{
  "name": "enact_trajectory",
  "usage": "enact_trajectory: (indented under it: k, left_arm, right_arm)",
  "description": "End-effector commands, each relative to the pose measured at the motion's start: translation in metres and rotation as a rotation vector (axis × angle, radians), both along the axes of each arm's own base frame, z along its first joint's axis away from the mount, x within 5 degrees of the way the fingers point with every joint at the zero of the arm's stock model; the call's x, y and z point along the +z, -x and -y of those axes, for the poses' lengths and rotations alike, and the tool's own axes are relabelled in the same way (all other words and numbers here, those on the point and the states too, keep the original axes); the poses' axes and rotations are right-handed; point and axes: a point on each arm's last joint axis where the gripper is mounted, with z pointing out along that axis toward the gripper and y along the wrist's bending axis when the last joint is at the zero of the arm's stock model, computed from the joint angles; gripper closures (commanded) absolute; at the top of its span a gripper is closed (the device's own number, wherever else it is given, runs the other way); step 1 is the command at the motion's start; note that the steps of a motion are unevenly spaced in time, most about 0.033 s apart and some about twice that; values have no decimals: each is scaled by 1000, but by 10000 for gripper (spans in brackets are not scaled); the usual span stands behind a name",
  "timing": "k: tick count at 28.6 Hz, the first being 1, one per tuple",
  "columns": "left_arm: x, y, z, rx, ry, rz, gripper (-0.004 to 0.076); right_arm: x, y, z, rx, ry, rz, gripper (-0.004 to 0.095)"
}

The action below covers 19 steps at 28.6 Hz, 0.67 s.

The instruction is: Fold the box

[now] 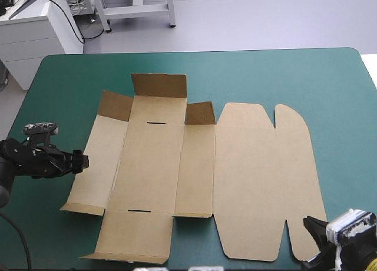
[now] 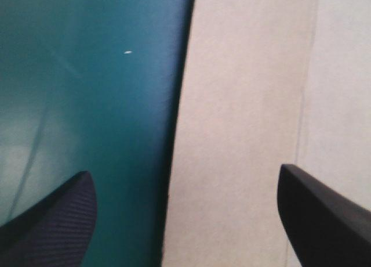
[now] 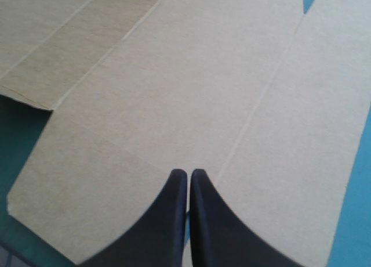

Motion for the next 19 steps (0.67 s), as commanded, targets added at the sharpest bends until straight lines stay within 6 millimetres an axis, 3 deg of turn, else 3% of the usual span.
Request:
enact_trajectory:
  k: [1, 12, 19]
  left_arm:
    - [9, -7, 1, -91, 72, 70, 125]
    - [-33, -19, -8, -173, 64, -177, 125]
    - [-45, -17, 12, -260, 291, -321, 125]
  right_arm:
    - [12, 12, 0, 47, -84, 116, 908]
    - [11, 28, 4, 105, -113, 179, 908]
    - [11, 28, 3, 109, -114, 179, 908]
